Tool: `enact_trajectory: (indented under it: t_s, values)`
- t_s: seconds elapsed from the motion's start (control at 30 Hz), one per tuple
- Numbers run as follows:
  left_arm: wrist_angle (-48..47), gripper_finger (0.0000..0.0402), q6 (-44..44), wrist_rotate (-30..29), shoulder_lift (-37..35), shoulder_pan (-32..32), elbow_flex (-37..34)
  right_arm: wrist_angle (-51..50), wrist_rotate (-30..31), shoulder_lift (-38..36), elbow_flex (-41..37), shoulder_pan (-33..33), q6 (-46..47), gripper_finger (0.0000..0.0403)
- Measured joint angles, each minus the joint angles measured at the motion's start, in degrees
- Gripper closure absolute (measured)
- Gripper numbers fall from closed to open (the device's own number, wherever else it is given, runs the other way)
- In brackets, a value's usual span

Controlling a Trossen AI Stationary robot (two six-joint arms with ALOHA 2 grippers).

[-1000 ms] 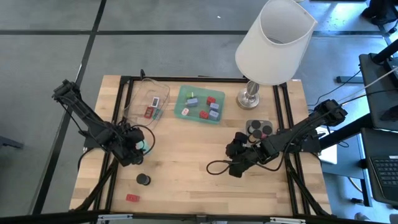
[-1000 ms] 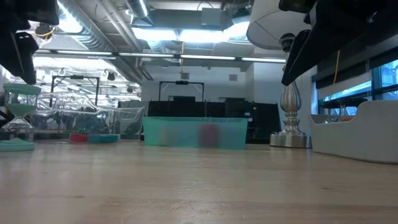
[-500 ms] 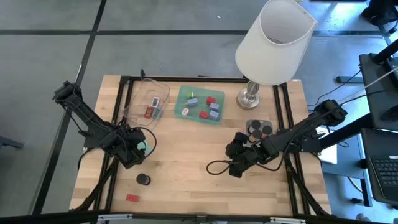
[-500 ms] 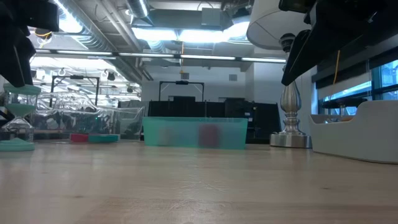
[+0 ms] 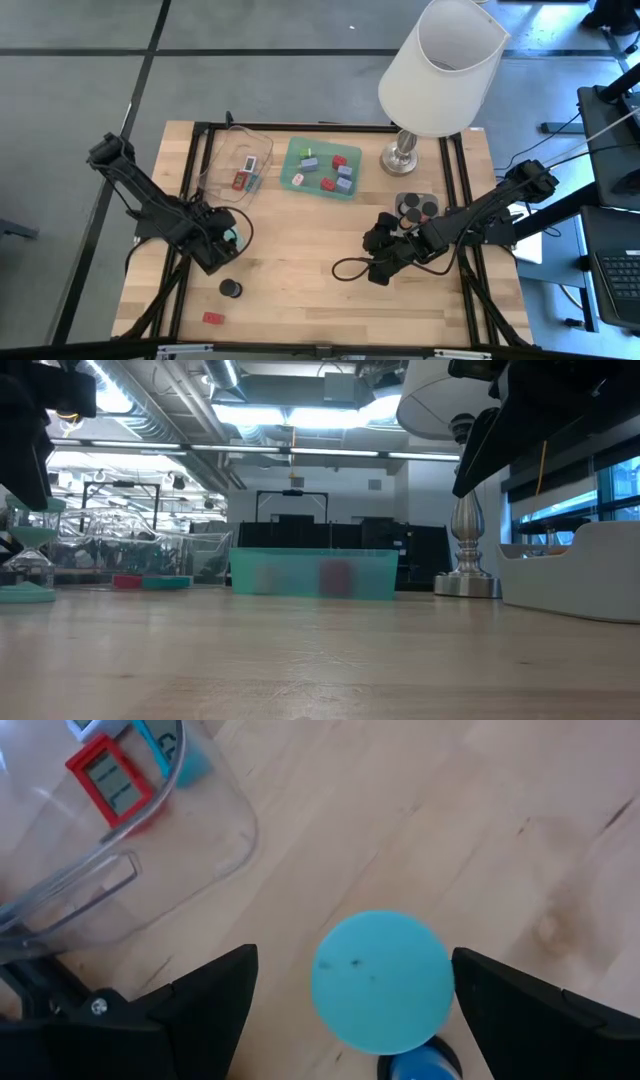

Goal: Pick & Place Office items
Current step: Put the light blue hourglass into the gray bin

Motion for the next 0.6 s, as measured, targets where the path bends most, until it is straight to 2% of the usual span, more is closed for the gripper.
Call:
enact_trajectory:
  t_s: [0.6]
  values:
    - [0.3,0.0074,-5.7,-0.1,2.2,0.0,0.0,0.0,0.0,0.0,0.0,0.0,0.0,0.0115]
